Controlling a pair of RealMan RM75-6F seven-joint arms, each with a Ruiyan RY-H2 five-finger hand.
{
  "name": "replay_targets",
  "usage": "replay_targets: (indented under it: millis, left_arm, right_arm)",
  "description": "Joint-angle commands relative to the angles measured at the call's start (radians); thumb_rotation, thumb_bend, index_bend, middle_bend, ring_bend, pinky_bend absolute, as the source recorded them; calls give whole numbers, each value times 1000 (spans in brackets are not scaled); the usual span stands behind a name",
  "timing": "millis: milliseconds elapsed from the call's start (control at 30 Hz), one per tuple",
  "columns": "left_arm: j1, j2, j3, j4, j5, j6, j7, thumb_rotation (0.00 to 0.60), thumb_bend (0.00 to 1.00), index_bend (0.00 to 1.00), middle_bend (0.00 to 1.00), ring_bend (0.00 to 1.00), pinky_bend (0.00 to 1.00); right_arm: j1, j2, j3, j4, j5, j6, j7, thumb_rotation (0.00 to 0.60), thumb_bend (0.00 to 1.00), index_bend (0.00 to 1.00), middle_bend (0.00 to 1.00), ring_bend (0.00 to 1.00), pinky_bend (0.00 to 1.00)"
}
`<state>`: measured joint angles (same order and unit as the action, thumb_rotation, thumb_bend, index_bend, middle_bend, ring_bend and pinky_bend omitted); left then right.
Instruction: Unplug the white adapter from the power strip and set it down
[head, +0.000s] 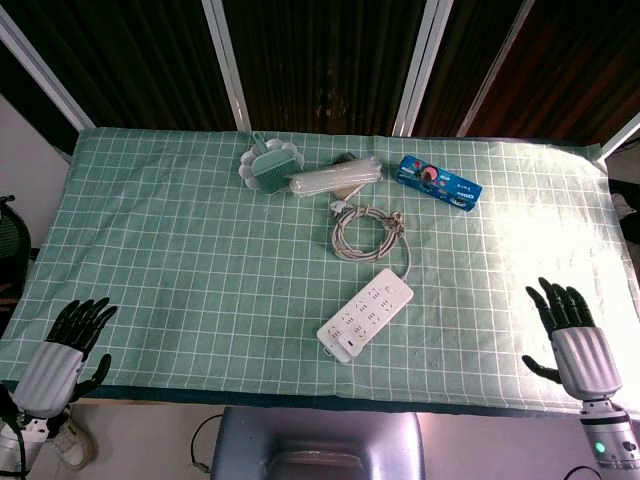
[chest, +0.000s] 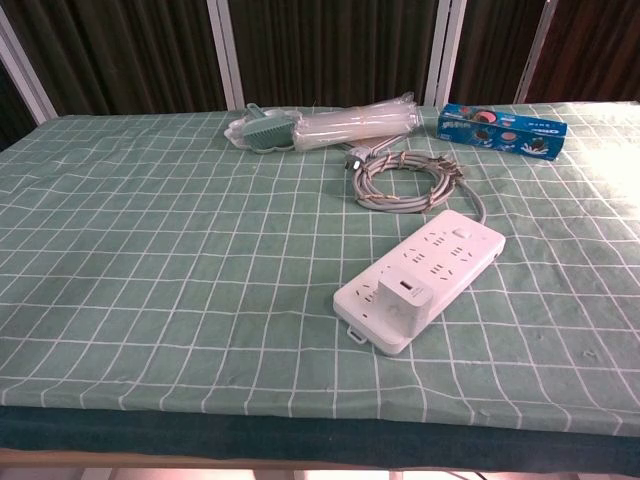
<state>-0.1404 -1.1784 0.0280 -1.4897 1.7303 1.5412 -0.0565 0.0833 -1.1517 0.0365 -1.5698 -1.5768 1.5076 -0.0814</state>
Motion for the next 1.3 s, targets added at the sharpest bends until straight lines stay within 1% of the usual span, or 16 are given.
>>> replay_targets:
  millis: [33, 133, 200, 267, 367, 433, 533, 600, 700, 800, 867, 1033, 1200, 1300]
  left_arm:
    - [-4, -6, 1, 1, 6, 0, 5, 600, 491, 0, 34, 1, 38]
    - [-25, -24, 6, 12, 42, -5, -12, 600, 492, 0, 35, 0, 38]
    - [-55, -49, 15, 39, 89, -13, -60, 600, 510, 0, 51, 1, 39]
    - [-97, -79, 33, 73, 136, -49, -107, 600, 543, 1, 77, 11, 42]
    - [-167, -121, 45, 88, 190, -120, -118, 600, 612, 38, 124, 51, 55]
    - [-215, -152, 42, 82, 203, -188, -94, 600, 664, 65, 159, 81, 71]
    - [-278, -199, 24, 62, 187, -298, -27, 600, 764, 86, 195, 104, 94]
    - [-308, -227, 8, 56, 163, -359, 18, 600, 796, 93, 202, 107, 96]
    - [-351, -282, -16, 60, 123, -433, 74, 600, 826, 102, 203, 106, 96]
    - [-375, -322, -24, 61, 101, -468, 100, 600, 839, 104, 190, 97, 94]
    - [-396, -353, -30, 62, 91, -487, 109, 600, 853, 96, 161, 71, 89]
    - [-441, -423, -53, 75, 80, -502, 145, 600, 860, 30, 67, 6, 78]
    - [-482, -476, -62, 103, 54, -535, 152, 600, 865, 0, 7, 0, 60]
    - [-507, -497, -67, 120, 28, -570, 152, 600, 866, 0, 0, 0, 51]
  right_arm:
    - [-3, 6, -3, -4, -2, 1, 3, 600, 182, 0, 0, 0, 0]
    - [-3, 10, -7, -2, -15, 7, 9, 600, 182, 0, 0, 0, 0]
    - [-1, 8, -10, 0, -33, 14, 20, 600, 182, 0, 0, 0, 0]
    - [6, 3, -20, 15, -72, 18, 24, 600, 182, 0, 0, 0, 0]
    - [25, -13, -41, 39, -140, 18, 42, 600, 182, 0, 0, 0, 0]
    - [46, -27, -53, 58, -186, 8, 54, 600, 182, 0, 0, 0, 0]
    - [84, -50, -65, 75, -237, -24, 61, 600, 182, 0, 0, 0, 0]
    - [111, -61, -68, 77, -258, -53, 54, 600, 182, 0, 0, 0, 0]
    - [160, -63, -67, 46, -273, -120, 31, 600, 182, 0, 0, 0, 0]
    - [192, -61, -58, 15, -262, -169, 7, 600, 182, 0, 0, 0, 0]
    - [212, -62, -48, -6, -241, -206, -10, 600, 182, 0, 0, 0, 0]
    - [245, -78, -32, -29, -193, -262, -15, 600, 182, 0, 0, 0, 0]
    - [258, -87, -34, -32, -175, -276, -3, 600, 182, 0, 0, 0, 0]
    - [264, -88, -35, -34, -172, -276, 2, 600, 182, 0, 0, 0, 0]
